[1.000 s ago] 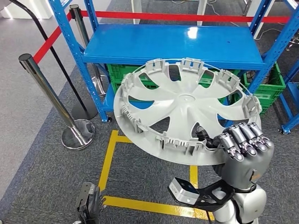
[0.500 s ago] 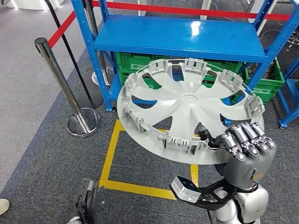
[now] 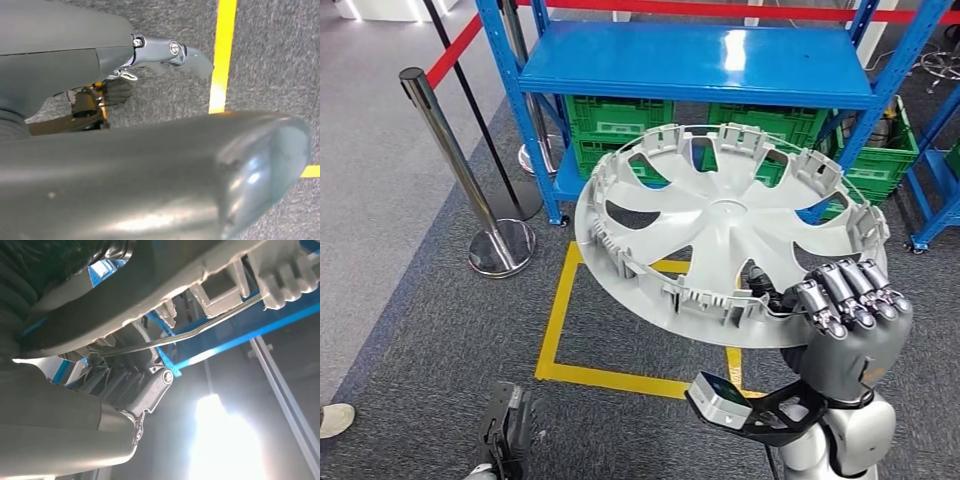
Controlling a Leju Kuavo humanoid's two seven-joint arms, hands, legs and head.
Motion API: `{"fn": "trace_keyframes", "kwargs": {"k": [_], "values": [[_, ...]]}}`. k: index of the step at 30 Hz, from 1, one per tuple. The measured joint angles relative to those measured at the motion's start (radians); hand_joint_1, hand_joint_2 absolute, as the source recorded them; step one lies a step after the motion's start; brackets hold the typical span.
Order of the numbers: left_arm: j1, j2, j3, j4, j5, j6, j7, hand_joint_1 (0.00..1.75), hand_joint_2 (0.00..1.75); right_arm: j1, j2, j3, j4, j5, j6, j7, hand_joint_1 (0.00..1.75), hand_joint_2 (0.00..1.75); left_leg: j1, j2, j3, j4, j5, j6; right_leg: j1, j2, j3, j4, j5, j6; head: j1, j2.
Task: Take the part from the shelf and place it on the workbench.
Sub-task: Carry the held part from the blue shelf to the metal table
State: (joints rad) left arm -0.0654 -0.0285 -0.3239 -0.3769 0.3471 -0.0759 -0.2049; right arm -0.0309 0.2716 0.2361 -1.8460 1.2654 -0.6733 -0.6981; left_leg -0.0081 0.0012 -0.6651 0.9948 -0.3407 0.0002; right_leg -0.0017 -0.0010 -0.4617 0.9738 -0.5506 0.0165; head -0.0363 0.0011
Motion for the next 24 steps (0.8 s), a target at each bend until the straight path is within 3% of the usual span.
{"fn": "trace_keyframes", "kwargs": {"k": [1,2,4,5,6,7,8,10,12,14,15,18,19,20,21,23,24], "values": [[0.000,0.001,0.000,0.001,0.000,0.000,0.000,0.00,0.00,0.000,0.000,0.000,0.000,0.000,0.000,0.000,1.75,1.75,0.001,0.000,-0.001,0.001,-0.002,-0.001,-0.002,-0.001,-0.002,0.000,0.003,-0.003,0.001,0.000],[0.001,0.001,0.000,0.002,0.000,-0.001,0.000,0.00,0.00,-0.001,0.000,-0.001,0.001,0.000,0.000,0.000,1.75,1.75,0.003,0.000,-0.009,0.028,-0.043,-0.005,-0.003,-0.003,-0.010,0.000,0.012,-0.010,0.000,0.000],[0.001,0.002,0.000,0.005,0.000,-0.003,-0.001,0.00,0.00,-0.001,0.000,-0.005,0.002,0.002,0.000,0.000,1.75,1.75,0.009,-0.001,-0.030,0.189,-0.159,-0.017,-0.002,-0.007,-0.060,0.009,0.054,-0.026,-0.002,0.000],[0.001,0.001,0.000,0.007,0.000,-0.004,-0.001,0.00,0.00,-0.001,0.000,-0.007,0.003,0.003,0.000,0.000,1.75,1.75,0.010,-0.001,-0.030,0.266,-0.199,-0.021,0.000,-0.007,-0.091,0.016,0.077,-0.031,-0.004,0.000],[-0.001,0.001,0.000,0.008,0.000,-0.005,-0.001,0.00,0.00,-0.001,0.000,-0.008,0.003,0.004,0.000,0.000,1.75,1.75,0.011,-0.001,-0.015,0.304,-0.194,-0.021,0.002,-0.007,-0.119,0.025,0.093,-0.031,-0.004,0.000],[-0.002,0.001,0.000,0.008,0.000,-0.005,-0.001,0.00,0.00,-0.001,0.000,-0.009,0.004,0.005,0.000,0.000,1.75,1.75,0.010,-0.001,0.024,0.265,-0.166,-0.016,0.003,-0.007,-0.139,0.033,0.102,-0.029,-0.004,0.000],[-0.004,0.001,0.000,0.009,0.000,-0.006,-0.001,0.00,0.00,-0.001,0.001,-0.009,0.004,0.006,0.000,0.000,1.75,1.75,0.009,-0.002,0.074,0.200,-0.157,-0.009,0.004,-0.007,-0.155,0.040,0.110,-0.026,-0.004,0.000],[-0.009,0.003,-0.001,0.010,0.000,-0.007,-0.002,0.00,0.00,-0.002,0.002,-0.009,0.004,0.008,0.000,0.000,1.75,1.75,0.004,-0.002,0.170,0.054,-0.180,0.004,0.005,-0.008,-0.175,0.049,0.126,-0.018,-0.003,0.000],[-0.011,0.003,-0.002,0.012,0.000,-0.009,-0.003,0.00,0.00,-0.002,0.002,-0.010,0.004,0.009,0.000,0.000,1.75,1.75,-0.003,-0.003,0.199,-0.008,-0.196,0.011,0.002,-0.010,-0.182,0.045,0.146,-0.008,-0.004,0.000],[-0.011,0.002,-0.004,0.014,0.000,-0.012,-0.002,0.00,0.00,-0.002,0.002,-0.011,0.004,0.009,0.000,0.000,1.75,1.75,-0.001,-0.001,0.185,-0.019,-0.176,0.020,0.000,-0.008,-0.192,0.047,0.148,0.003,-0.005,0.000],[-0.012,0.002,-0.005,0.015,0.000,-0.014,-0.002,0.00,0.00,-0.002,0.002,-0.012,0.004,0.008,0.000,0.000,1.75,1.75,0.002,0.001,0.176,-0.024,-0.165,0.026,0.000,-0.006,-0.202,0.063,0.125,0.008,-0.004,0.000],[-0.012,0.000,-0.006,0.018,0.000,-0.019,0.001,0.00,0.00,-0.002,0.002,-0.013,0.004,0.008,0.000,0.000,1.75,1.75,0.005,0.004,0.136,-0.027,-0.129,0.035,-0.002,-0.001,-0.248,0.214,-0.006,0.021,0.002,0.000],[-0.012,-0.001,-0.007,0.019,0.000,-0.020,0.002,0.00,0.00,-0.002,0.002,-0.014,0.005,0.008,0.000,0.000,1.75,1.75,0.005,0.004,0.121,-0.026,-0.117,0.034,-0.003,-0.001,-0.259,0.272,-0.026,0.024,0.002,0.000],[-0.011,-0.001,-0.007,0.020,0.000,-0.021,0.003,0.00,0.00,-0.002,0.002,-0.015,0.006,0.009,0.000,0.000,1.75,1.75,0.005,0.005,0.106,-0.024,-0.107,0.032,-0.004,-0.001,-0.259,0.308,-0.021,0.026,0.002,0.000],[-0.011,-0.001,-0.007,0.021,0.000,-0.022,0.004,0.00,0.00,-0.002,0.002,-0.016,0.007,0.009,0.000,0.000,1.75,1.75,0.006,0.006,0.091,-0.022,-0.097,0.030,-0.005,-0.001,-0.246,0.314,0.003,0.028,0.002,0.000],[-0.011,-0.002,-0.007,0.024,0.001,-0.022,0.006,0.00,0.00,-0.002,0.002,-0.018,0.008,0.009,0.000,0.000,1.75,1.75,0.008,0.006,0.068,-0.014,-0.082,0.022,-0.009,-0.001,-0.166,0.225,0.052,0.031,0.002,0.000],[-0.011,-0.002,-0.007,0.025,0.002,-0.022,0.006,0.00,0.00,-0.002,0.002,-0.018,0.008,0.008,0.000,0.000,1.75,1.75,0.008,0.006,0.059,-0.007,-0.077,0.018,-0.009,-0.001,-0.113,0.154,0.054,0.031,0.003,0.000]]}}
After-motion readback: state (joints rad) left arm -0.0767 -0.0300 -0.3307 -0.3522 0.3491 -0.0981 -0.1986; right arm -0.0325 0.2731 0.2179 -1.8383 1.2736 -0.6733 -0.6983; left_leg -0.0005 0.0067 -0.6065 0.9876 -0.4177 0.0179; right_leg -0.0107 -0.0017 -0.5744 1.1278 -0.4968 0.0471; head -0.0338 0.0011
